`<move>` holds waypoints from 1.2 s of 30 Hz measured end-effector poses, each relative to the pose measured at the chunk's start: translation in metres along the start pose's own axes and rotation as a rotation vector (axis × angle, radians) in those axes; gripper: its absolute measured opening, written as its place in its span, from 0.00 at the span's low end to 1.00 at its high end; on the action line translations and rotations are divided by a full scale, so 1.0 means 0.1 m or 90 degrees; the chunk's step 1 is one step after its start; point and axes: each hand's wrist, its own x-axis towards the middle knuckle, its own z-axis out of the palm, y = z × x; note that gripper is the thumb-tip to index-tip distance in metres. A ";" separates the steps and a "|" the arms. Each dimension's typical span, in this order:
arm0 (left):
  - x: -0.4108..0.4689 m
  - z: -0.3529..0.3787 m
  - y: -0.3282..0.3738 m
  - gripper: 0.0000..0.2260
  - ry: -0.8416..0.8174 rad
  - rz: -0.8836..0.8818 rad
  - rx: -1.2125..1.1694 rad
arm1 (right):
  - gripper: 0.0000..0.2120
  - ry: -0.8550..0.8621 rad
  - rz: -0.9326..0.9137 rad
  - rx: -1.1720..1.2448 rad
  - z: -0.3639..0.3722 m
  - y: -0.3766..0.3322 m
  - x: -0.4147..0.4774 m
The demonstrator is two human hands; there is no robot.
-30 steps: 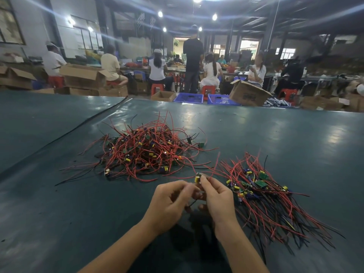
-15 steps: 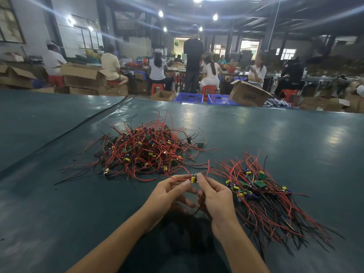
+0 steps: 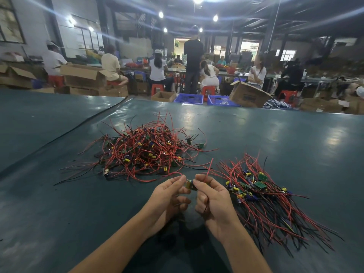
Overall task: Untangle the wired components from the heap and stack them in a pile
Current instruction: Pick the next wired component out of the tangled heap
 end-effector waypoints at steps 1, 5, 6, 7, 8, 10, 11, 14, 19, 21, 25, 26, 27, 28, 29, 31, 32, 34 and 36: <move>0.00 -0.01 -0.01 0.21 -0.013 -0.005 0.003 | 0.05 -0.011 0.003 0.000 0.01 0.01 -0.01; 0.00 -0.04 -0.01 0.11 -0.017 0.035 0.000 | 0.03 -0.008 0.008 0.002 0.04 0.02 -0.01; -0.01 -0.04 0.00 0.09 -0.001 0.048 0.000 | 0.02 -0.001 0.015 0.013 0.04 0.02 -0.01; 0.00 -0.04 0.00 0.08 0.014 0.061 0.002 | 0.03 0.002 0.025 0.035 0.03 0.01 -0.01; 0.00 -0.04 0.00 0.07 0.028 0.073 0.003 | 0.05 0.004 0.035 0.071 0.02 -0.01 -0.01; 0.00 -0.03 0.02 0.05 0.050 0.087 0.002 | 0.10 0.016 0.030 0.149 -0.01 -0.04 -0.01; 0.00 -0.04 0.02 0.05 0.057 0.092 0.004 | 0.12 0.024 0.016 0.159 -0.03 -0.05 0.00; 0.00 -0.04 0.03 0.05 0.067 0.113 0.017 | 0.10 0.041 -0.018 0.063 -0.01 -0.05 -0.02; 0.00 -0.02 -0.02 0.10 0.056 0.131 0.053 | 0.15 0.019 -0.046 -0.010 0.08 0.06 -0.06; -0.01 -0.03 -0.02 0.11 0.055 0.128 0.053 | 0.16 0.045 -0.056 -0.003 0.08 0.08 -0.07; 0.00 -0.04 -0.02 0.13 0.058 0.127 0.056 | 0.13 0.058 -0.040 -0.012 0.08 0.09 -0.05; -0.01 -0.04 -0.01 0.13 0.057 0.127 0.053 | 0.14 0.063 -0.034 -0.014 0.09 0.09 -0.05; -0.01 -0.04 0.00 0.14 0.054 0.130 0.049 | 0.15 0.073 -0.029 -0.013 0.09 0.09 -0.04; -0.01 -0.04 0.01 0.14 0.052 0.138 0.044 | 0.15 0.086 -0.028 -0.006 0.09 0.08 -0.03; -0.01 -0.03 0.01 0.14 0.049 0.149 0.038 | 0.14 0.103 -0.027 0.009 0.09 0.08 -0.02; -0.02 -0.01 0.00 0.13 0.041 0.176 0.047 | 0.12 0.150 -0.014 0.042 0.06 0.07 0.00; -0.02 0.01 0.00 0.13 0.037 0.190 0.061 | 0.11 0.173 -0.013 0.048 0.05 0.05 0.00; -0.02 0.03 0.00 0.12 0.032 0.213 0.077 | 0.07 0.213 -0.026 0.066 0.00 -0.02 0.03; -0.02 0.03 0.03 0.12 0.040 0.223 0.071 | 0.05 0.253 -0.050 0.130 -0.12 -0.11 0.06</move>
